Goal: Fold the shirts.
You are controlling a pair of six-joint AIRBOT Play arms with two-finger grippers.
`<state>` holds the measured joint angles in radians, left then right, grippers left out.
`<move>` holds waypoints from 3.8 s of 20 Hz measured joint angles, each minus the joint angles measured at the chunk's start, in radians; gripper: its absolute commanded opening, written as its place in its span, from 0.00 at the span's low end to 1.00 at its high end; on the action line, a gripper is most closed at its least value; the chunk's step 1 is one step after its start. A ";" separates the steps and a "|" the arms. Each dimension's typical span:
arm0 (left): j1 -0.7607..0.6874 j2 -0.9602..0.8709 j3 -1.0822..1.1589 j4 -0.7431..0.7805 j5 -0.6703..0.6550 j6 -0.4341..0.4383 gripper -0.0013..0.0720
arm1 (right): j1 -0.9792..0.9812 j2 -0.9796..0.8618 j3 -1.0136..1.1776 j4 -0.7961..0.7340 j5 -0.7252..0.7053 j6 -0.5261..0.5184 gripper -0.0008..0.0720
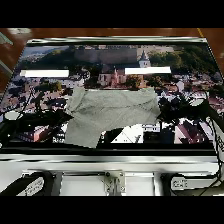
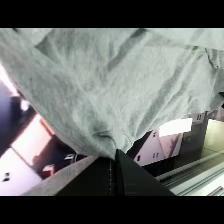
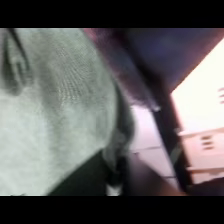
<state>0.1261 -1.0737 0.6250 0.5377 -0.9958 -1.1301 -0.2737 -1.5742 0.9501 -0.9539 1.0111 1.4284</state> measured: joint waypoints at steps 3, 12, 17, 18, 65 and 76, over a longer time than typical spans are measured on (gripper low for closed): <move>0.000 0.004 0.059 0.004 -0.011 0.001 0.06 | 0.025 0.015 0.018 0.024 -0.015 -0.032 0.08; 0.000 0.187 0.700 0.092 -0.010 0.013 0.06 | 0.039 0.493 0.397 0.055 0.073 -0.240 0.08; 0.000 0.314 1.135 0.259 0.085 -0.073 0.06 | 0.040 0.784 0.658 -0.024 -0.026 -0.194 0.08; 0.000 0.339 1.188 0.316 0.095 -0.114 0.06 | 0.040 0.828 0.692 -0.054 -0.034 -0.162 0.08; 0.269 -0.317 0.627 0.583 -0.434 -0.317 0.97 | -0.058 0.079 0.499 -0.245 0.435 -0.069 0.87; 0.369 -0.058 -0.096 0.446 -0.247 -0.106 0.96 | -0.168 0.223 0.024 0.087 0.464 -0.184 0.89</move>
<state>0.4950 -1.1320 0.5289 0.9840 -1.2430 -1.2366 -0.4419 -1.3510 0.9737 -0.8669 1.4750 1.2446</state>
